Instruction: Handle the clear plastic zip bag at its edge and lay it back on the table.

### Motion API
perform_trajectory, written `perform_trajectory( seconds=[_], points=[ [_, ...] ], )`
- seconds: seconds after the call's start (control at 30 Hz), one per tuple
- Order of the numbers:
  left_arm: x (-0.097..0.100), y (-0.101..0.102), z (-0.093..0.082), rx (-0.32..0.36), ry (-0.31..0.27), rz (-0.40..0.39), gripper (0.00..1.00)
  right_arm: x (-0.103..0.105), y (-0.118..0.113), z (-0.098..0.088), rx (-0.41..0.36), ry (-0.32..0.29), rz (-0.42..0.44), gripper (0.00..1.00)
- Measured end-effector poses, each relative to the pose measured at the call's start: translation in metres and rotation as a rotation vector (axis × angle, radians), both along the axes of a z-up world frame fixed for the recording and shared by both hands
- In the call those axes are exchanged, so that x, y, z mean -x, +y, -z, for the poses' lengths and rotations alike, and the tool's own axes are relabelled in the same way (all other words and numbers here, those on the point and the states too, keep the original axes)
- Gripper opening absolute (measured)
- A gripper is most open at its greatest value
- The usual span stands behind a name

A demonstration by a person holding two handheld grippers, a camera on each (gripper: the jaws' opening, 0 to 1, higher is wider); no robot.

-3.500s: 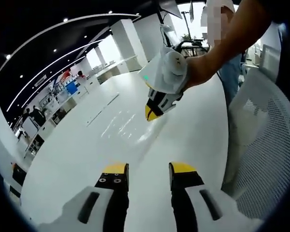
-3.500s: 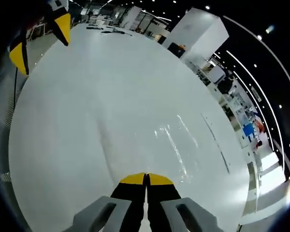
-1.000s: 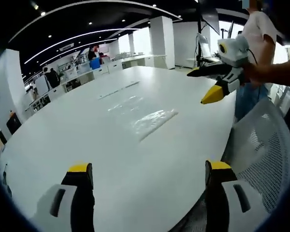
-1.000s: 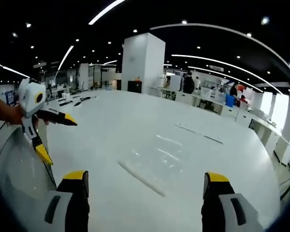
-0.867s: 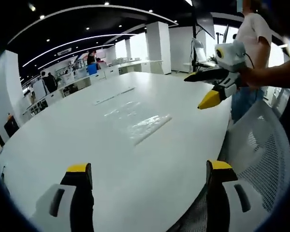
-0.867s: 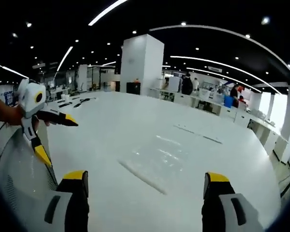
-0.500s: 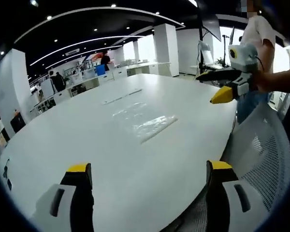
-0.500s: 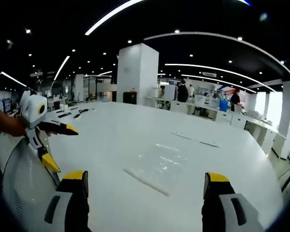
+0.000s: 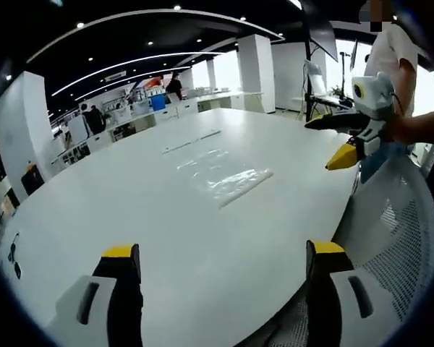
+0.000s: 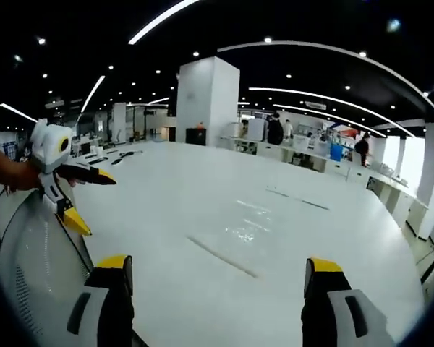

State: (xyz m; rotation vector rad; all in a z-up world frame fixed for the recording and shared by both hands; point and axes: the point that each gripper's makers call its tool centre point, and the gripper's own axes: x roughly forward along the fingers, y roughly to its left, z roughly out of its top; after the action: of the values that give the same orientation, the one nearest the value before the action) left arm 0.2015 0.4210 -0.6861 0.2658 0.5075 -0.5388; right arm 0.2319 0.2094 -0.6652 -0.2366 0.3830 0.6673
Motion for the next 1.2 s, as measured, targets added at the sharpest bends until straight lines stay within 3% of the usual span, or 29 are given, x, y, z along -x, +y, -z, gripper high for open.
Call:
perform_trajectory(
  seconds=[0.2, 0.43, 1.2],
  points=[
    [0.000, -0.003, 0.006, -0.023, -0.005, 0.032, 0.91, 0.001, 0.002, -0.006, -0.012, -0.018, 0.012, 0.96],
    [0.002, -0.004, 0.012, -0.052, -0.001, 0.049, 0.91, 0.008, 0.003, 0.000, -0.005, -0.015, 0.007, 0.96],
    [0.003, 0.001, 0.000, -0.007, -0.018, 0.005, 0.90, 0.012, 0.005, -0.002, -0.007, -0.025, -0.004, 0.96]
  ],
)
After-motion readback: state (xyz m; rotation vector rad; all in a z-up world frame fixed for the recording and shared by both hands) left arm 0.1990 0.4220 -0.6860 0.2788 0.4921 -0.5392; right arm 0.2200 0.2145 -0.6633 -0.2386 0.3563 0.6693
